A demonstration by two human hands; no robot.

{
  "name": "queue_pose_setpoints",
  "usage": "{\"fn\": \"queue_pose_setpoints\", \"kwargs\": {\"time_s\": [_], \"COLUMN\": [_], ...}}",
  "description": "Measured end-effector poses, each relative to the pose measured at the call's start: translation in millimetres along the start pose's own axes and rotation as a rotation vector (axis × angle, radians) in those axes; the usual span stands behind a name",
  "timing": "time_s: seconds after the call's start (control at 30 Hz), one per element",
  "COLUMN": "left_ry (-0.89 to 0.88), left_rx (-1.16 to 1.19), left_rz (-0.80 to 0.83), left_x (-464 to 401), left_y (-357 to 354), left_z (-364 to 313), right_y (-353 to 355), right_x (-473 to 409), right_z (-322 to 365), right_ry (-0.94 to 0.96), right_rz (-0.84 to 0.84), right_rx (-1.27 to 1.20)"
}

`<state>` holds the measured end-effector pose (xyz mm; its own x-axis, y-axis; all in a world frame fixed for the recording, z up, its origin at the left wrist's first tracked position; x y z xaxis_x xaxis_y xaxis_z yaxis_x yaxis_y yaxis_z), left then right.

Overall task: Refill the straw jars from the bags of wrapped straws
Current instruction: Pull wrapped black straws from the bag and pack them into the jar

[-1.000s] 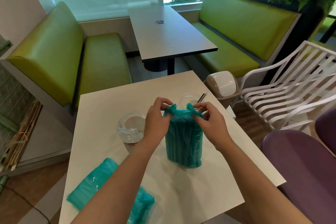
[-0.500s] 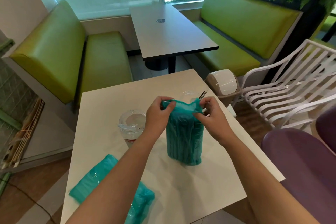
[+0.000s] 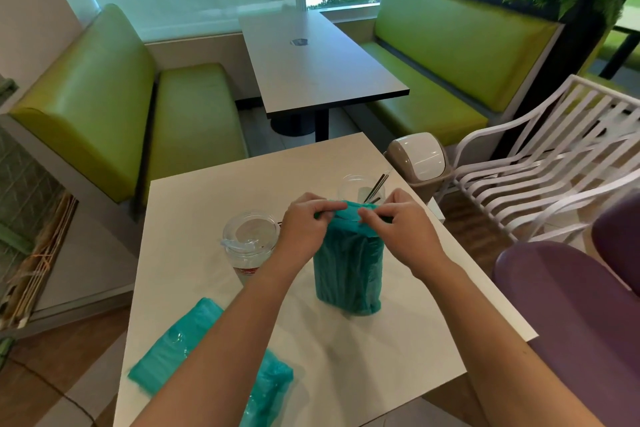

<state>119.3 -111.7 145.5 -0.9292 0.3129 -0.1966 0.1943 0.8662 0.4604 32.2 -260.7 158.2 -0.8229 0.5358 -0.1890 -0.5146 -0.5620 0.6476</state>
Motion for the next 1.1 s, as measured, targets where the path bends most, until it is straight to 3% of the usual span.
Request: {"fn": "queue_pose_setpoints", "kwargs": {"time_s": [0.27, 0.4, 0.6, 0.93, 1.1], "left_ry": [-0.024, 0.039, 0.099, 0.262, 0.476], "left_rx": [-0.024, -0.067, -0.090, 0.169, 0.393], "left_rz": [0.242, 0.262, 0.273, 0.396, 0.300], "left_x": [4, 4, 10, 14, 12], "left_y": [6, 5, 7, 14, 6], "left_z": [-6, -1, 11, 21, 16], "right_y": [-2, -8, -12, -19, -23], "right_x": [0, 1, 6, 9, 11], "right_z": [-7, -13, -23, -40, -31], "right_ry": [0.013, -0.131, -0.252, -0.373, -0.337], "right_rz": [0.086, 0.224, 0.285, 0.370, 0.473], "right_rx": [0.103, 0.103, -0.039, -0.217, -0.281]}}
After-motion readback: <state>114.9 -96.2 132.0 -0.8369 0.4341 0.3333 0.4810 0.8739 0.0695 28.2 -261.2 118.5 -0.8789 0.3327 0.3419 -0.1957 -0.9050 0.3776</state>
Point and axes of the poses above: each hand's wrist, its own x-axis away from the middle knuckle, its own y-axis out of the back of the hand, z = x × y, the point moved 2 cm from there along -x, towards the middle knuckle, and after that the axes turned 8 degrees about -z, right-handed, at the moved point
